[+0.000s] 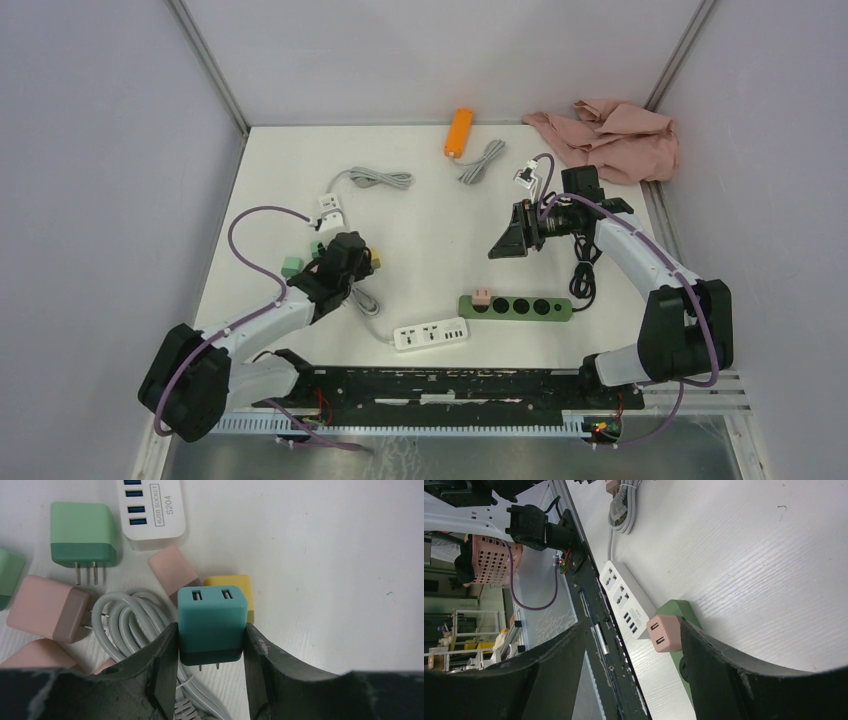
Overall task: Pull the plug off the socket
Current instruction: Place the plug at the center of the board.
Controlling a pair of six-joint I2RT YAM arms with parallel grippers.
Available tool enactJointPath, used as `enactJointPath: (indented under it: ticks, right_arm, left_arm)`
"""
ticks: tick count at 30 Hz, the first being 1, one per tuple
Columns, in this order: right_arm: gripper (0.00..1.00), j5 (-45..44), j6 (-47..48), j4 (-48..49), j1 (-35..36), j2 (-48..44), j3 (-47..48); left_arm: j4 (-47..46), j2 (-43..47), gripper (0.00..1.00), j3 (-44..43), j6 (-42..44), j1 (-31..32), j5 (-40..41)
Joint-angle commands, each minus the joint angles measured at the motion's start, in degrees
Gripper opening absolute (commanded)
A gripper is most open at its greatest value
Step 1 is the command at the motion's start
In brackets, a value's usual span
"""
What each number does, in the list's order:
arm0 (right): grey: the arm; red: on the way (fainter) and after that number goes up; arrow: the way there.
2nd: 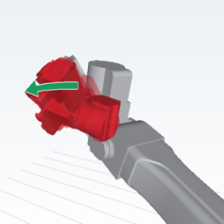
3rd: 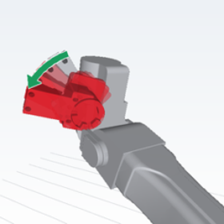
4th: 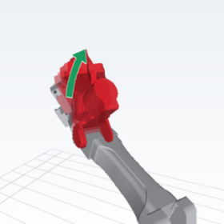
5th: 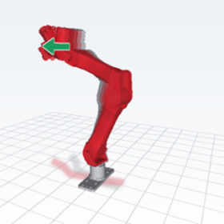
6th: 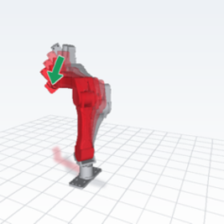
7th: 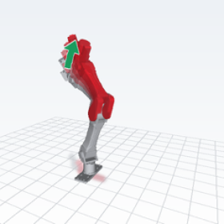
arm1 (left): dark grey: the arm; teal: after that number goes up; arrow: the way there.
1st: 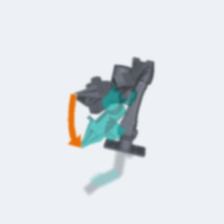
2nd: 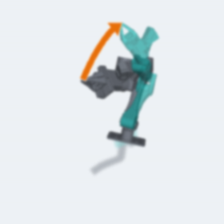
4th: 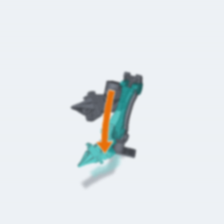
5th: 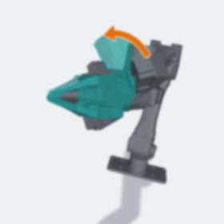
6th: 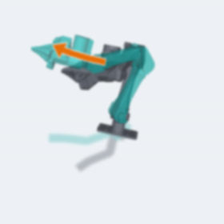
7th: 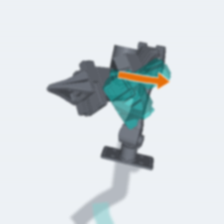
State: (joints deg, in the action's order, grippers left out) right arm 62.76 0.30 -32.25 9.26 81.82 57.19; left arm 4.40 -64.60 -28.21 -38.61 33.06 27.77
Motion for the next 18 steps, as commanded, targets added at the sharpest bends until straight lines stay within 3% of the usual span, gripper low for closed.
enactJointPath:
  ticks: [1,4,18]
  right_arm:
    - [0.74,0.6,0.9,0.0,-0.1,-0.8,1.2]
    - [0.74,0.3,0.9,-0.1,0.0,-0.6,1.3]
    - [0.74,0.0,1.1,-0.3,-0.1,-0.4,1.3]
  left_arm:
    - [-1.3,0.0,0.03,0.4,-2.5,-1.8,-0.1]
    - [-1.1,-0.7,0.09,0.3,-2.9,-2.1,0.5]
    - [1.3,-2.4,0.69,-1.4,-4.0,-2.3,0.9]
